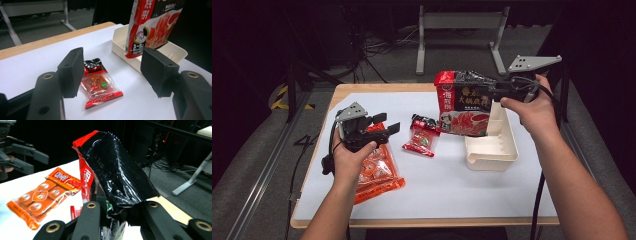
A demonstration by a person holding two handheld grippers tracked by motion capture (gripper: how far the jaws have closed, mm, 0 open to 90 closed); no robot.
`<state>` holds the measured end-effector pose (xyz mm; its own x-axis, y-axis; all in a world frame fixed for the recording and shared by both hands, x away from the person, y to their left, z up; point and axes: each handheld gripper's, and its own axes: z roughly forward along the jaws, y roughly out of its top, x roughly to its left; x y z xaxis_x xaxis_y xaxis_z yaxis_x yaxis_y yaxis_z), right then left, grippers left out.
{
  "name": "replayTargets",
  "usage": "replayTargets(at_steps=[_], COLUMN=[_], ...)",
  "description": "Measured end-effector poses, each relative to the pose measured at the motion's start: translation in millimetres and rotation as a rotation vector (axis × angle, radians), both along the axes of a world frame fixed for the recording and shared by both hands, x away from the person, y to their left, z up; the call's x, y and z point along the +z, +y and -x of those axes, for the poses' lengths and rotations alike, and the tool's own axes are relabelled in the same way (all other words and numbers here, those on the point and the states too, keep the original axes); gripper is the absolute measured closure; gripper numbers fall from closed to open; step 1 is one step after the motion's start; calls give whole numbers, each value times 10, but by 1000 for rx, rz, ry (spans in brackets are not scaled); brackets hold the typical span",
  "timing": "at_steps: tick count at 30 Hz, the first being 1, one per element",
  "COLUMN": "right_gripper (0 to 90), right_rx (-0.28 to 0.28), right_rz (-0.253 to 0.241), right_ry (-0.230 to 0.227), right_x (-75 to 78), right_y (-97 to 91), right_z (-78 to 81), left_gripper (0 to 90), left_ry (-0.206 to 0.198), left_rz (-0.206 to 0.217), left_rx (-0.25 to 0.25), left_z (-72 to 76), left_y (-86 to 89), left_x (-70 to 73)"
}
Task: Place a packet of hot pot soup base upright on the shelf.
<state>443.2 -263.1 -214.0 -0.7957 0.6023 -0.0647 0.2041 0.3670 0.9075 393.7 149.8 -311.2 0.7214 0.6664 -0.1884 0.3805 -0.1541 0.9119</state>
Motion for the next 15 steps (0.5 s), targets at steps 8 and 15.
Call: replayTargets(at_steps=[8, 15], right_gripper=[761, 759], right_rx=[-40, -65], right_rz=[-6, -4], right_ry=[-16, -43], right_x=[12, -9], right_y=[-129, -251], right_z=[-165, -304], left_gripper=[355, 354], left_ry=[12, 23], left_rz=[-11, -13], left_rx=[1, 3], left_z=[-17, -28], left_y=[6, 12], left_x=[-21, -26])
